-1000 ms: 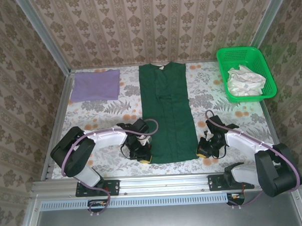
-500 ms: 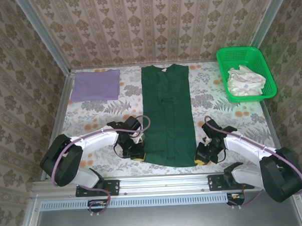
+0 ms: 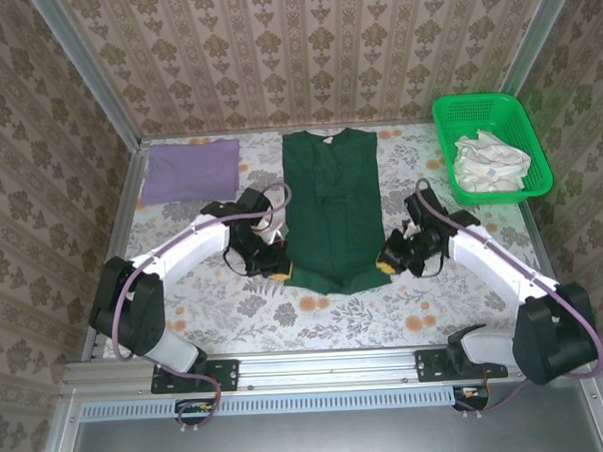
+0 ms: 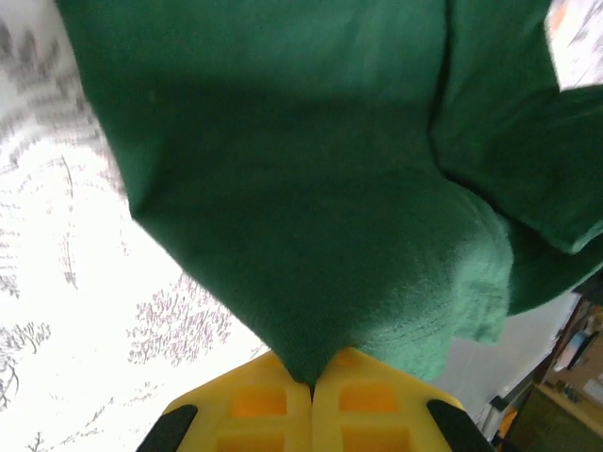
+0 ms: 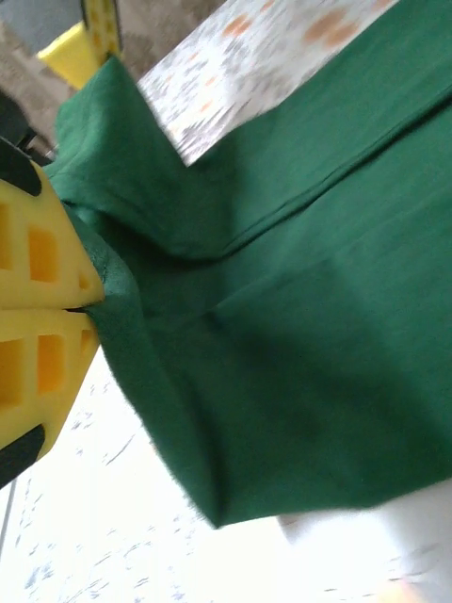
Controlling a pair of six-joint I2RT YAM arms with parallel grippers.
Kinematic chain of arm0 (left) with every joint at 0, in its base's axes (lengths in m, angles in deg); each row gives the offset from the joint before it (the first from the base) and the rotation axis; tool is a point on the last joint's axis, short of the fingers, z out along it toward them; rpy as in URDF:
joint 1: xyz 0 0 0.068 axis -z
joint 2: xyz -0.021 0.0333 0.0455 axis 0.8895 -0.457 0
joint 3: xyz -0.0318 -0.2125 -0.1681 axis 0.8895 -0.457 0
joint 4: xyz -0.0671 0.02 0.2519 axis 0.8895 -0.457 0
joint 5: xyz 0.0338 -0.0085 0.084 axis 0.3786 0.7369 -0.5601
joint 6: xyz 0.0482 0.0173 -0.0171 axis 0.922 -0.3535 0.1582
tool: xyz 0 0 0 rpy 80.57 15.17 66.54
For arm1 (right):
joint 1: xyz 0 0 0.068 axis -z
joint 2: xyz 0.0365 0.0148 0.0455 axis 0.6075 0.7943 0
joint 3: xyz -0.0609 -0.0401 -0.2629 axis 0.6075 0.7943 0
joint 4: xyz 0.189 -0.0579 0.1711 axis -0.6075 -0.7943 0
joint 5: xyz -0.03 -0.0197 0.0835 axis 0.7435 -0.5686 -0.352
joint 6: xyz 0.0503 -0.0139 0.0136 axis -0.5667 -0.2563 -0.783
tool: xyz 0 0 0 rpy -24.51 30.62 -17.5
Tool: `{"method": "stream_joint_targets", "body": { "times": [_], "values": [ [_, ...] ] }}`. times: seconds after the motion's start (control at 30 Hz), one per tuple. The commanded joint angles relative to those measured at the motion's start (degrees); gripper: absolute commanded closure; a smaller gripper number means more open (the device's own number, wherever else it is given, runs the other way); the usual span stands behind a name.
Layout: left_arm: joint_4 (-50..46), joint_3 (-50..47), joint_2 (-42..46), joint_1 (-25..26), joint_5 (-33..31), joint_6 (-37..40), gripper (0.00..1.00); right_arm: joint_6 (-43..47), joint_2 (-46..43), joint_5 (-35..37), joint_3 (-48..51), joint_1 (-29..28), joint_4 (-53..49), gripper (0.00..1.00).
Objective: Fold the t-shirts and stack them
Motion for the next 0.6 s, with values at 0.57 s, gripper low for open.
{"method": "stream_joint_targets", "body": {
  "times": [0.57],
  "values": [
    [-6.5,36.0,-30.8,-12.1,0.3,2.5,1.0,4.0,36.7,5.5,-32.0,9.2,1.8,1.0]
  ]
}}
